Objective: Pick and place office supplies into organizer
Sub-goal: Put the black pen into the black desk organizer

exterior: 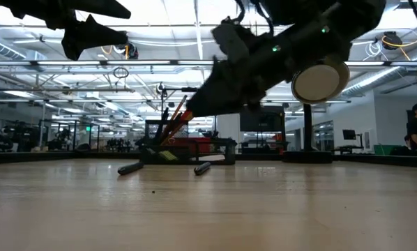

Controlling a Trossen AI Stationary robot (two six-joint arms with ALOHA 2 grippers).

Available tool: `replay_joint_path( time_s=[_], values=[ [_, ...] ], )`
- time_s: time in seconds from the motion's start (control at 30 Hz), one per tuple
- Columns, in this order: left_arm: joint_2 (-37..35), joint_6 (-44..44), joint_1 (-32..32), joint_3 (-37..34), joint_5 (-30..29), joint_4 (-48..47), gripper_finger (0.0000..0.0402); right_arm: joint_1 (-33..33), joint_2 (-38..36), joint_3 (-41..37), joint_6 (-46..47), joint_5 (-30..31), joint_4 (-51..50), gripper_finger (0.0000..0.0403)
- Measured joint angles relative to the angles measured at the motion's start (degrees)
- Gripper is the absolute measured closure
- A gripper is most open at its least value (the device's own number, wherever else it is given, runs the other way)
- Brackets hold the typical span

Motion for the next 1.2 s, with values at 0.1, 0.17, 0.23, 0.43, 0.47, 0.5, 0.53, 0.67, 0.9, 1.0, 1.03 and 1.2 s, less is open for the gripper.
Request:
replay_joint_path(
  time_s=[0.1, 0.17, 0.23, 0.43, 0.47, 0.5, 0.53, 0.67, 0.9, 1.0, 1.03, 1.2],
  values=[
    [-0.01, 0.06, -0.04, 0.00, -0.02, 0.20, 0.0158, 0.64, 3.45, 1.61, -0.99, 1.67, -0.59, 0.0287],
    [0.00, 0.20, -0.02, 0.01, -0.04, 0.20, 0.0158, 0.62, 5.32, 2.40, 0.27, 4.10, -2.49, 0.0287],
    [0.00, 0.42, -0.02, 0.00, 0.10, 0.20, 0.0158, 0.49, 5.91, 2.92, 1.05, 6.66, -4.68, 0.0287],
    [0.00, 1.09, -0.02, 0.00, 0.31, -0.35, 0.0158, 0.40, 6.32, 3.83, -0.48, 7.37, 0.85, 0.0287],
    [0.00, 1.13, -0.02, 0.00, 0.31, -0.43, 0.0158, 0.28, 6.31, 3.97, -0.68, 7.26, 0.28, 0.0287],
    [0.00, 1.09, 0.00, 0.00, 0.31, -0.34, 0.0158, 0.10, 6.28, 4.25, -0.62, 7.60, -1.31, 0.0287],
    [0.00, 1.06, 0.00, 0.00, 0.31, -0.24, 0.0158, -0.12, 6.28, 4.45, -0.07, 8.23, -2.80, 0.0287],
    [0.00, 1.33, 0.00, 0.00, 0.38, -0.01, 0.0158, -0.59, 7.35, 4.45, 3.29, 9.07, -5.91, 0.0287],
    [0.00, 1.38, 0.00, 0.00, 0.05, 0.53, 0.0158, -0.70, 11.07, 5.50, 6.32, 7.44, -5.42, 0.0287],
    [0.00, 1.43, 0.00, 0.00, 0.05, 0.59, 0.0158, -0.74, 12.05, 6.82, 5.85, 7.38, -6.52, 0.0287],
    [0.00, 1.33, 0.00, 0.00, 0.03, 0.59, 0.0158, -0.72, 12.02, 7.40, 6.03, 7.43, -8.00, 0.0287],
    [0.02, 1.26, 0.00, 0.00, 0.09, 0.87, 0.0158, -0.81, 11.95, 8.13, 6.80, 9.49, -13.14, 0.0287]
  ],
)
